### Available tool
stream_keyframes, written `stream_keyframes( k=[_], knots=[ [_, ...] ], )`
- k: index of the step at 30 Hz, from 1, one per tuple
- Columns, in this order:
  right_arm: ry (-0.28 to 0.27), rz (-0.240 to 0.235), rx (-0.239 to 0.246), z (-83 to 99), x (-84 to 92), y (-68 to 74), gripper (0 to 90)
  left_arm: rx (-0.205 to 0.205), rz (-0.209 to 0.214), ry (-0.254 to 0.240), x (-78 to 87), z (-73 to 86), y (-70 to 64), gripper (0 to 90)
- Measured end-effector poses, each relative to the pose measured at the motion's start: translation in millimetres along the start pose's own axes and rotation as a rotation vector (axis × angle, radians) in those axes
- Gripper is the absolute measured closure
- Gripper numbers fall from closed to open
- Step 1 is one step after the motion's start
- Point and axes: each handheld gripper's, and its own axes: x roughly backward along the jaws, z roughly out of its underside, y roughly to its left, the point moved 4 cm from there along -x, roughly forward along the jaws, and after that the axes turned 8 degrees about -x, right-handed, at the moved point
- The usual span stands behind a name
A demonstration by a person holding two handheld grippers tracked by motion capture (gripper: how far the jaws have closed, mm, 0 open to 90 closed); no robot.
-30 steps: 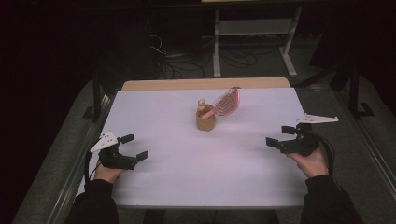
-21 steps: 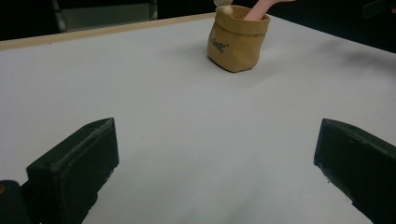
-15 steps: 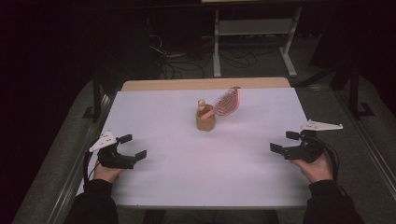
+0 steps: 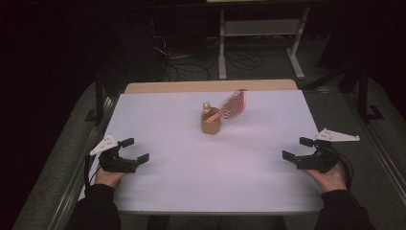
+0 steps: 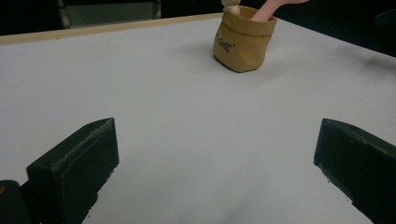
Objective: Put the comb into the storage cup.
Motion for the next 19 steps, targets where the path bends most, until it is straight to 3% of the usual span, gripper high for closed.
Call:
stream_keyframes(
  k=[11,19],
  knots=[
    [0.006,0.039,-0.003,13.4,7.4,-14.1,0.0,0.001,0.009,-0.01,-0.1,-1.1,2.3,0.0],
    [0.044,0.055,-0.015,20.0,5.7,-20.0,0.0,0.012,0.013,-0.016,0.3,-1.1,4.1,0.0]
  ],
)
